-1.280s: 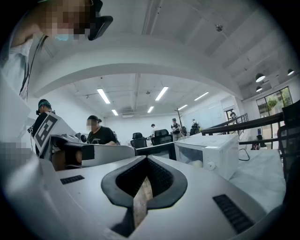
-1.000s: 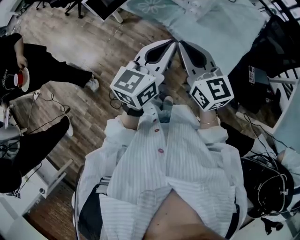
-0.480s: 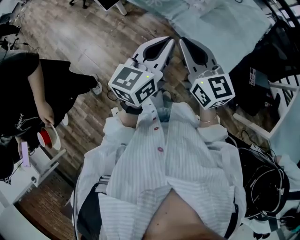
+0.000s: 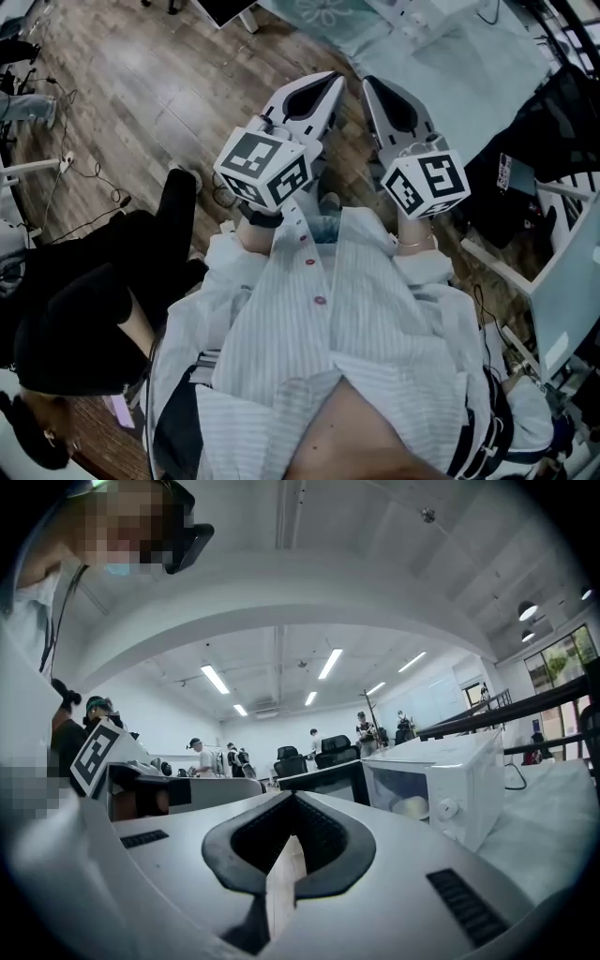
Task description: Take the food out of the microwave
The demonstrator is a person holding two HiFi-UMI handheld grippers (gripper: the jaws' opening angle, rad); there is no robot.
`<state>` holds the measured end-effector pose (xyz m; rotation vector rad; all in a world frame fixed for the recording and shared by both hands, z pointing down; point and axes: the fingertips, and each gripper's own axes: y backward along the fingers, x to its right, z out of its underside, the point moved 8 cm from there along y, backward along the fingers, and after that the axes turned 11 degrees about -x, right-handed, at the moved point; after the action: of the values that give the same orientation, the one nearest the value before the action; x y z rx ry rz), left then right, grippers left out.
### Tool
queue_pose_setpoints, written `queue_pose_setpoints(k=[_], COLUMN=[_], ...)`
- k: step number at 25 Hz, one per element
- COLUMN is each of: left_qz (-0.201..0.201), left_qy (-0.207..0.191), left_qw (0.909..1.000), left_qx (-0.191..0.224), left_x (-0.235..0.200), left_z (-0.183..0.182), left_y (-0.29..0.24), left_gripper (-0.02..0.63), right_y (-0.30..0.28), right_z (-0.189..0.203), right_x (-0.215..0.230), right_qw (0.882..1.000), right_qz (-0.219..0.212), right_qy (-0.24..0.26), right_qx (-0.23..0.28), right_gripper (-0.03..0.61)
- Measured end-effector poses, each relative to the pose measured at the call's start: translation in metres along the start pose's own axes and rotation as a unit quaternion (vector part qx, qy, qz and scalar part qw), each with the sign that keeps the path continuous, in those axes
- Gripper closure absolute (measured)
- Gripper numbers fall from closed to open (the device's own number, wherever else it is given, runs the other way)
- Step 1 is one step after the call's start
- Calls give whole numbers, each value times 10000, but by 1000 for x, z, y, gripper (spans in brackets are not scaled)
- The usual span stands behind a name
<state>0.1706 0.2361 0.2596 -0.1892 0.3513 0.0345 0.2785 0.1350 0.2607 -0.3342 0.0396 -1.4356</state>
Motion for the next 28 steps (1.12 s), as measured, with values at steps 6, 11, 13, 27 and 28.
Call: queue_pose_setpoints(k=[6, 11, 13, 27, 28], left_qz=[54, 141, 169, 181, 181], left_qy=[0, -47, -45, 47, 58], left_qw=[10000, 9999, 9998, 9996, 9996], left_qx=[9, -42, -77, -230, -232], left_x=[-59, -103, -121, -192, -192], left_z=[-31, -54, -60, -66, -66], left_y=[-25, -41, -46, -57, -59], left_gripper=[606, 606, 606, 606, 606], right_y=[-58, -105, -123, -190, -190], right_z=[-20, -40, -44, -39, -38], right_x=[18, 30, 35, 46, 48], right_qw=[10000, 9999, 9998, 9986, 9985], right_qz=[51, 105, 103, 245, 248], right_qy=[-8, -86, -162, -459, -478], right_qx=[-17, 32, 54, 17, 7], right_gripper=[545, 545, 545, 545, 545])
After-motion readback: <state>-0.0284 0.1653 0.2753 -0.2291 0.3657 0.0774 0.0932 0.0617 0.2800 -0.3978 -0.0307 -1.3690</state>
